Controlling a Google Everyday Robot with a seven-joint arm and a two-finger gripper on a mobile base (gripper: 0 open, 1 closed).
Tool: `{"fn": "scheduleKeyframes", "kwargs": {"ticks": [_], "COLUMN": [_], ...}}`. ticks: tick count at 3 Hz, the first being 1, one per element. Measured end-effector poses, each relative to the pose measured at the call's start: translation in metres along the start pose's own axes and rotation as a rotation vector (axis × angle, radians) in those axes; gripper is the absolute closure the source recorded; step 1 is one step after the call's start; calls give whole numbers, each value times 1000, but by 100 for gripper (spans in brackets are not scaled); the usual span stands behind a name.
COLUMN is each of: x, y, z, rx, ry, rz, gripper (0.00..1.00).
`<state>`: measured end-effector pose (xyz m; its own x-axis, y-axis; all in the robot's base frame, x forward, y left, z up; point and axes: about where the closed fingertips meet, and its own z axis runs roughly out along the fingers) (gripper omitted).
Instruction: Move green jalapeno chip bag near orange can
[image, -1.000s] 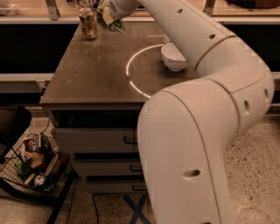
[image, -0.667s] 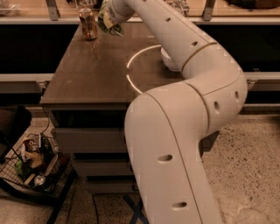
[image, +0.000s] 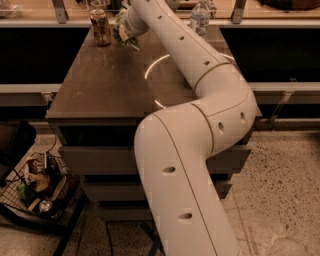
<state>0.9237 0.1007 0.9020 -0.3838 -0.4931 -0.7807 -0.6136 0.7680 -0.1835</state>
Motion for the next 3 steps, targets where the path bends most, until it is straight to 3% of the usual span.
{"fn": "scheduleKeyframes", "kwargs": {"ticks": [3], "x": [6], "y": [6], "z": [11], "rx": [-10], "ry": [12], "rz": [-2], "gripper": [28]}}
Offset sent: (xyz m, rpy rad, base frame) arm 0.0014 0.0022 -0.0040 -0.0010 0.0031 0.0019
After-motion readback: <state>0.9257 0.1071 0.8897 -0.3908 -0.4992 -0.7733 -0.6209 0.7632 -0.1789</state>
